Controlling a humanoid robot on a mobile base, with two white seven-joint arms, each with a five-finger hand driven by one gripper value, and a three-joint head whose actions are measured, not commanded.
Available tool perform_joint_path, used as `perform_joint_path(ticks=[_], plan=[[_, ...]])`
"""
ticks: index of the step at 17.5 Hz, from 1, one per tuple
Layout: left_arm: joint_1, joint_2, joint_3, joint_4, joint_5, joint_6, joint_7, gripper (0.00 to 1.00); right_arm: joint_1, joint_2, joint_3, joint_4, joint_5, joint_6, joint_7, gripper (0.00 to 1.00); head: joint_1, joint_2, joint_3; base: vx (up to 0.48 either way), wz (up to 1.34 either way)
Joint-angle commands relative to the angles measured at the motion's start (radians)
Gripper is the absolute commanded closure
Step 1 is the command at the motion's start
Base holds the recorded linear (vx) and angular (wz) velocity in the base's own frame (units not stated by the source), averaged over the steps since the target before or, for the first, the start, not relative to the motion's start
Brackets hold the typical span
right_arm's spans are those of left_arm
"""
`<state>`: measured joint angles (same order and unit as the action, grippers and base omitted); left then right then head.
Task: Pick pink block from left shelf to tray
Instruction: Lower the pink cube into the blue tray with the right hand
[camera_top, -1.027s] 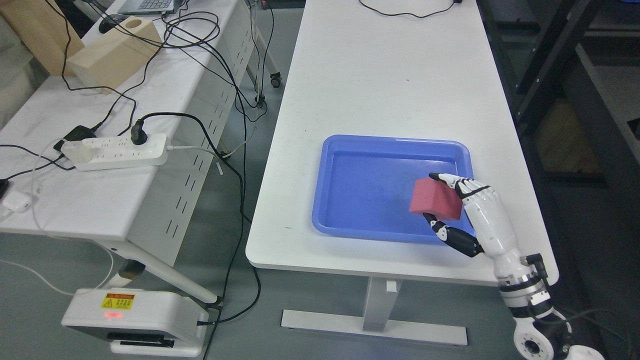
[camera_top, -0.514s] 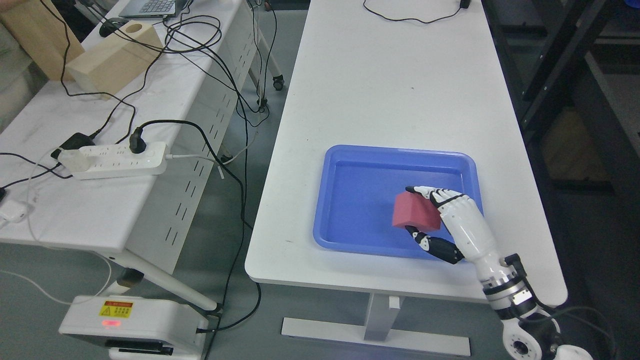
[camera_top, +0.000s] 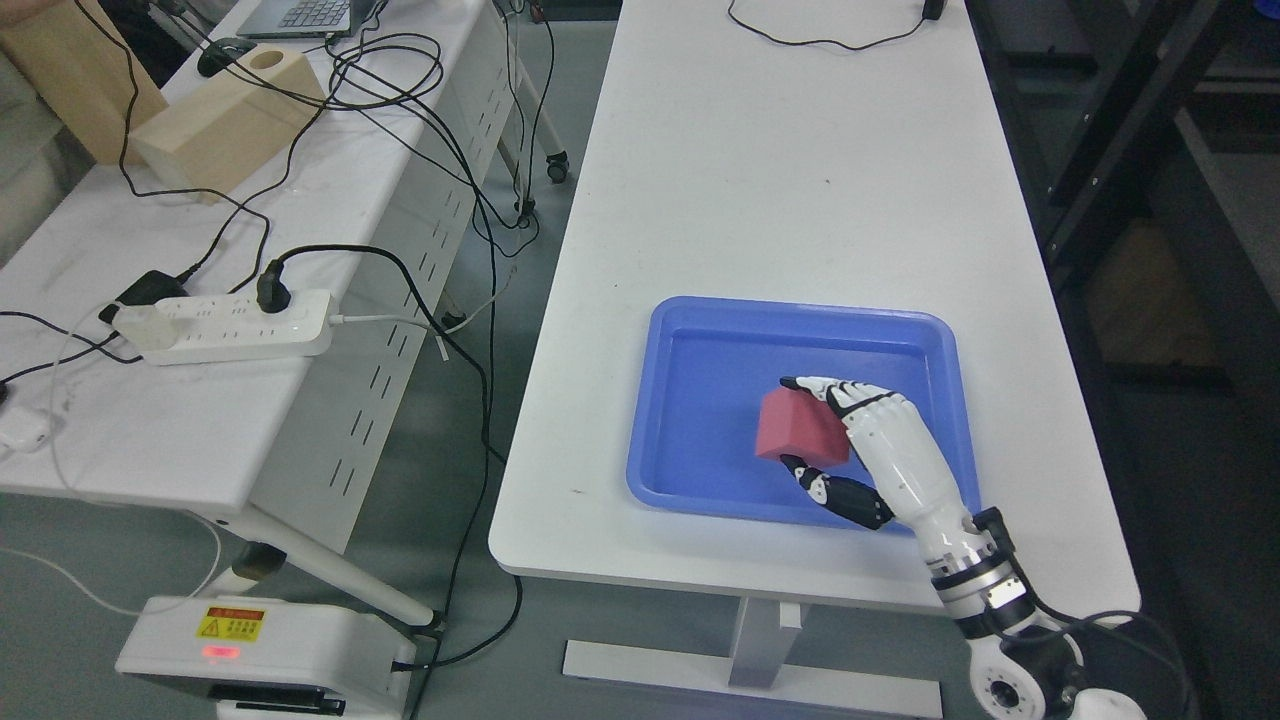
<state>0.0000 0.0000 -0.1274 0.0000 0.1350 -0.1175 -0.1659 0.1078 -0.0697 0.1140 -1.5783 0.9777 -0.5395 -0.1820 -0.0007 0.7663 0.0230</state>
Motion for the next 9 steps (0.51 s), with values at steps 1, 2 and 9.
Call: perform_joint_path(ticks=[1, 2, 9], plan=[[0.02, 0.017, 0.0, -0.017, 0.0, -0.001, 0.0, 0.0, 0.0, 0.048, 0.019, 0.001, 0.018, 0.039, 0.006, 0.66, 0.0, 0.0, 0.0, 0.011, 0.0], [0.02, 0.017, 0.0, -0.017, 0.0, -0.001, 0.0, 0.0, 0.0, 0.047, 0.015, 0.001, 0.018, 0.039, 0.006, 0.64, 0.0, 0.0, 0.0, 0.0, 0.0], [0.02, 0.017, 0.0, -0.017, 0.0, -0.001, 0.0, 0.0, 0.004, 0.042, 0.009, 0.001, 0.016, 0.041, 0.006, 0.51, 0.0, 0.0, 0.0, 0.0, 0.0]])
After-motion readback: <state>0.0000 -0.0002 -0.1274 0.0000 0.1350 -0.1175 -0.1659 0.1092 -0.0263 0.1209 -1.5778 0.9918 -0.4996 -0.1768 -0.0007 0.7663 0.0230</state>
